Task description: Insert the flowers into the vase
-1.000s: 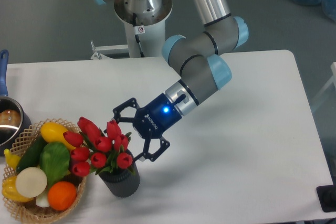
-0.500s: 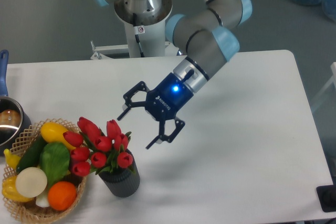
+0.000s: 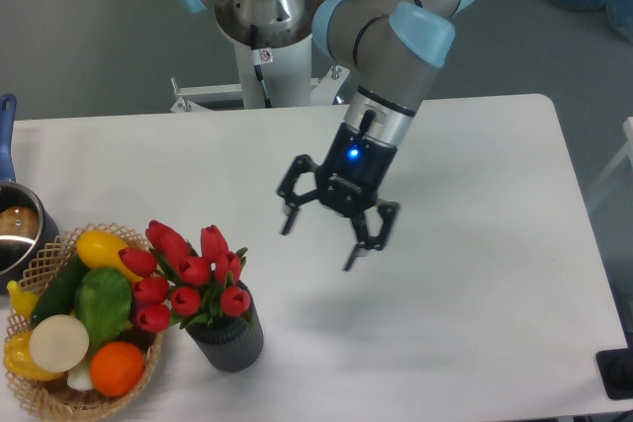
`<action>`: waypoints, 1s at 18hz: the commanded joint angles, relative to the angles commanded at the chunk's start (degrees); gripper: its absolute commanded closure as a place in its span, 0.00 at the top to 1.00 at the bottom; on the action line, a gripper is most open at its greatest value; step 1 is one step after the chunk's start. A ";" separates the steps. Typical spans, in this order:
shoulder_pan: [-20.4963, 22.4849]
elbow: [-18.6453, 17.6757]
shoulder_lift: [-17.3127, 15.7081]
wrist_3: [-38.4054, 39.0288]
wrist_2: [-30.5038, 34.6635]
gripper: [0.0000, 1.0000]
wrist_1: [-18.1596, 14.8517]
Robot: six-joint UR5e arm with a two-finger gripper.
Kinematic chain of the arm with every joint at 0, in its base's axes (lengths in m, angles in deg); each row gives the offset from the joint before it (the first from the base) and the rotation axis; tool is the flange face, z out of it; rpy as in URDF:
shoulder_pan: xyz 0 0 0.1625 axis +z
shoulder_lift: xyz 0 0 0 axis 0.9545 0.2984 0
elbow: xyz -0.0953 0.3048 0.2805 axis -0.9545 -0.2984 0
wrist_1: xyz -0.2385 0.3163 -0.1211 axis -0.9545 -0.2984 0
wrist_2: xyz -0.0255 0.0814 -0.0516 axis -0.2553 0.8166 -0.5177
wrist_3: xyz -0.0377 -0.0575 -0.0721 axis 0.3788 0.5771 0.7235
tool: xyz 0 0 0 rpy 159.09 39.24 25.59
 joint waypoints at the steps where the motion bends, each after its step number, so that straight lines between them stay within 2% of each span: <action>1: 0.26 0.00 0.00 0.00 2.20 1.00 0.00; 5: 3.16 0.35 0.53 0.00 8.10 1.00 -0.61; 6: 4.56 0.70 1.31 -0.09 10.81 1.00 -2.44; 7: 5.01 1.57 1.67 -0.96 14.23 1.00 -5.94; 9: 4.66 5.17 3.07 -3.68 20.22 1.00 -11.66; 10: 4.66 6.84 4.12 -4.04 21.72 1.00 -12.91; 13: 4.75 10.09 6.76 -4.22 23.14 1.00 -12.92; 16: 6.50 13.88 8.17 -6.14 23.49 1.00 -14.67; 18: 8.17 15.64 8.61 -10.26 23.49 1.00 -17.39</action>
